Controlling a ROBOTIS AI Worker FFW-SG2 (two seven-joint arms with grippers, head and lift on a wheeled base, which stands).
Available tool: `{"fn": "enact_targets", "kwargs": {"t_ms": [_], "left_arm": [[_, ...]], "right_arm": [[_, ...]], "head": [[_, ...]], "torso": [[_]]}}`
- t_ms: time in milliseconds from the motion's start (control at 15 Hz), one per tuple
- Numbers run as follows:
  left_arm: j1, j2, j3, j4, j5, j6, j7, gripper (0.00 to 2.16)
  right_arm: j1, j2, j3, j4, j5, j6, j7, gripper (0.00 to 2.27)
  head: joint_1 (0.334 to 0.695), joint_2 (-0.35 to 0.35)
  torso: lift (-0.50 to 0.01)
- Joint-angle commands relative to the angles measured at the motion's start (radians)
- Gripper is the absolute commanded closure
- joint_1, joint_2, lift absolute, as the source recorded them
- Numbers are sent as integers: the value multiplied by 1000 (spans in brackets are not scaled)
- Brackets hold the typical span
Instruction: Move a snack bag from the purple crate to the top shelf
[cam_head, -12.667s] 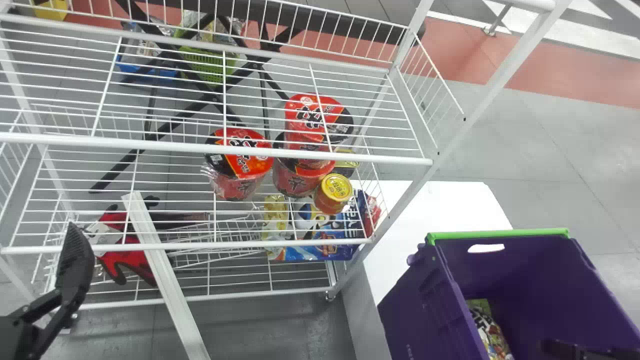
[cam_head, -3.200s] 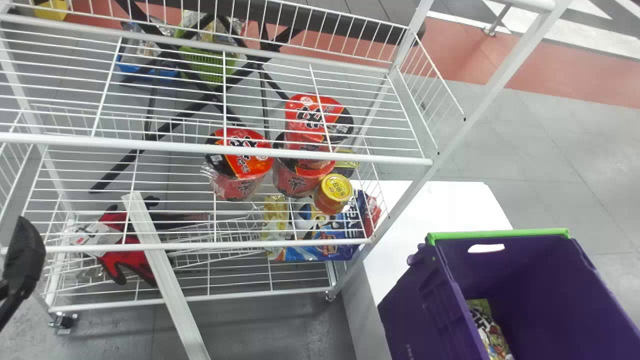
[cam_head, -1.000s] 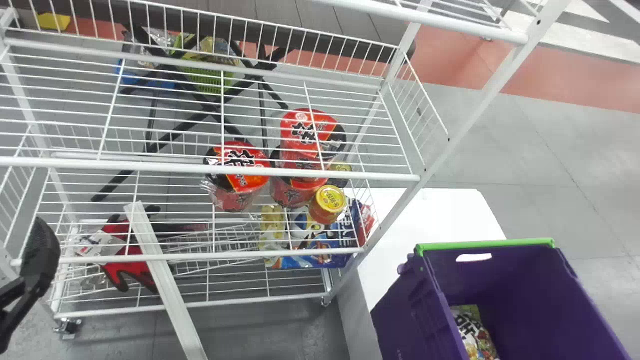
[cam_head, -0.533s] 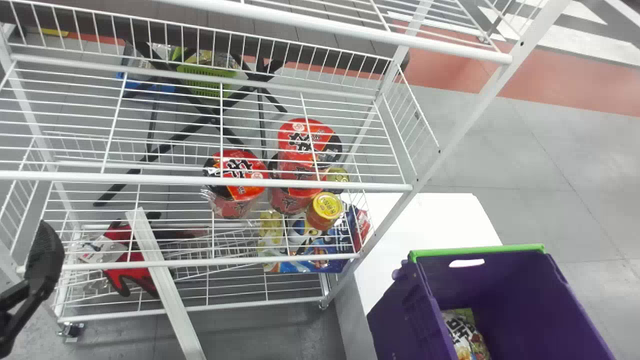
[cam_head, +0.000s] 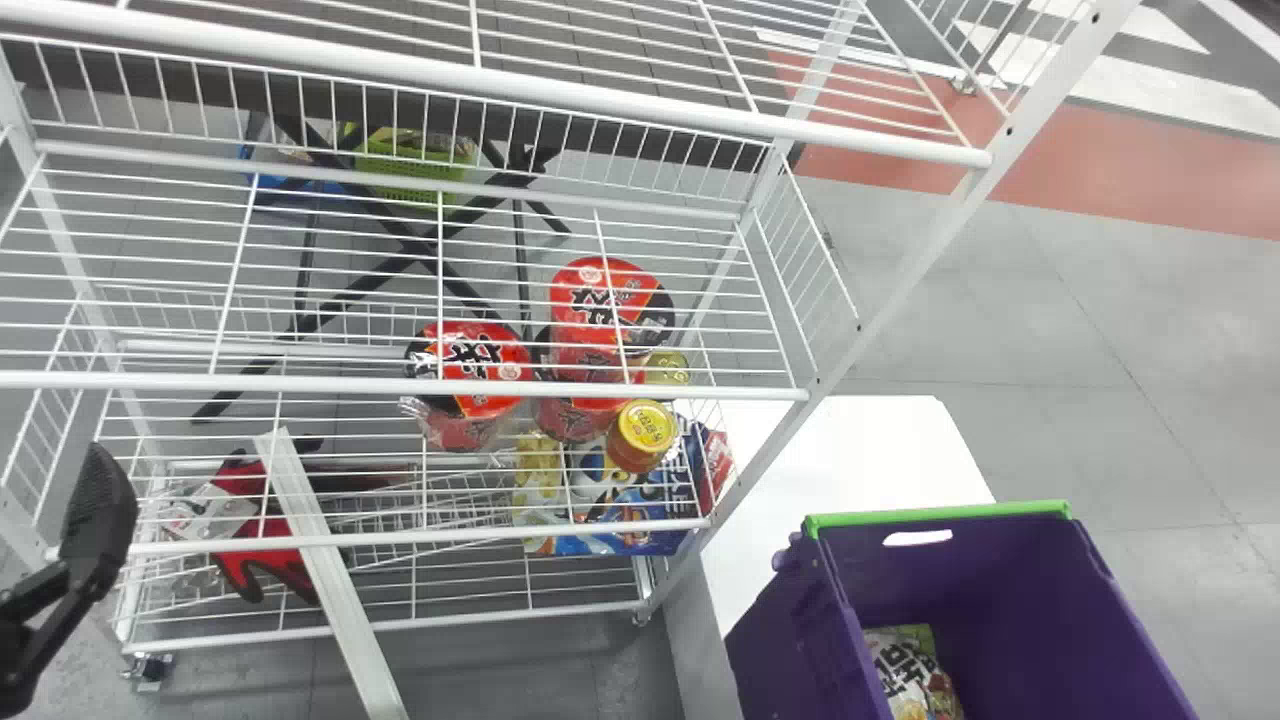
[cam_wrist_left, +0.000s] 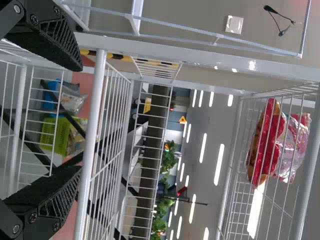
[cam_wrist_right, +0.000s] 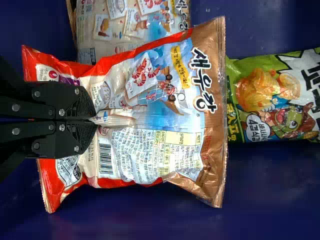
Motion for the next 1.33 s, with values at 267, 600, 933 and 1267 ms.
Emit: {"fn": "enact_targets", "kwargs": {"t_ms": [267,600,933,1267], "left_arm": [[-2,-4,-1,0,-28,-3,17,124],[1,-4,0,-3,-37,0,23,124],[3,-4,-8,-8,-56,27,24,124],[12,-3,-11,-23,-60,36,31,124]], "right_arm": [[-2,23,6,-68,-22,33,23,2159],[-8,33,17,-78,-23,39,22,2155],[-8,34,20,-85,-34,39,23,2159],[-15,33,23,-98,-36,48,36,2155]], "head": [[695,-350],[695,-350],[695,-350],[695,-350]], "torso": [[-321],[-302],[-281],[-262]]}}
